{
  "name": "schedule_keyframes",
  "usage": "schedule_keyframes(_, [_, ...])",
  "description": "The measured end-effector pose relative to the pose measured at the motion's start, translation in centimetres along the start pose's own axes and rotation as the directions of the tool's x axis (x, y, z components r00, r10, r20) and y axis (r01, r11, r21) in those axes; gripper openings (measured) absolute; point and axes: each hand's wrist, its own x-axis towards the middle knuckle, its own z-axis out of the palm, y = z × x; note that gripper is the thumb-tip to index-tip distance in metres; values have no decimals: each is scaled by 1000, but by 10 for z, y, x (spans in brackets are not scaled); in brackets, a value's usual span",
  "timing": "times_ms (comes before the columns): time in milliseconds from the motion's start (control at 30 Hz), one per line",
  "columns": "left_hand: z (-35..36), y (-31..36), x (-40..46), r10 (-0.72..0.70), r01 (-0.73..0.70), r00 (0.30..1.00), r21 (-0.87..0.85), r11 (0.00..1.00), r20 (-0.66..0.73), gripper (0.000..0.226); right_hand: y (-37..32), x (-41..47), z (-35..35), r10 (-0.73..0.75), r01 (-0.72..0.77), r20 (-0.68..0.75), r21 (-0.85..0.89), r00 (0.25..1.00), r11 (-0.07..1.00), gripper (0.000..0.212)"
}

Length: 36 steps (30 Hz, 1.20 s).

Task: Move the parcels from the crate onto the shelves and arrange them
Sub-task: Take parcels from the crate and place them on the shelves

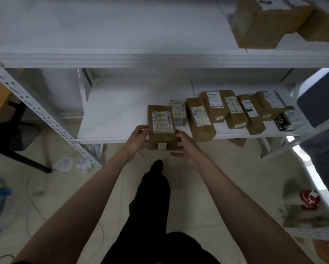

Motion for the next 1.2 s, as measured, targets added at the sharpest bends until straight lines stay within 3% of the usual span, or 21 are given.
schedule_keyframes(300, [8,-43,163,-136,137,990,-32,990,21,36,15,186,-9,131,-131,-25,-9,991,991,33])
schedule_keyframes(467, [14,-59,211,-176,176,984,-35,984,-4,33,17,226,-15,149,-149,-25,0,989,989,18])
schedule_keyframes(667, [17,-64,230,-219,217,975,52,975,26,34,13,247,-18,201,-202,-63,-21,978,979,19])
schedule_keyframes(900, [-1,-52,213,-226,214,971,133,968,82,46,-5,223,-14,217,-221,-41,-171,975,960,35])
schedule_keyframes(1000, [-13,-34,179,-237,219,968,184,958,80,44,-22,183,-16,191,-200,-60,-323,980,925,28])
schedule_keyframes(1100, [-23,-13,128,-219,172,972,376,911,86,42,-43,118,-18,96,-111,-56,-511,994,852,8])
schedule_keyframes(1200, [-32,3,53,-171,95,982,584,806,76,40,-51,43,-19,9,-8,-3,-674,1000,739,23])
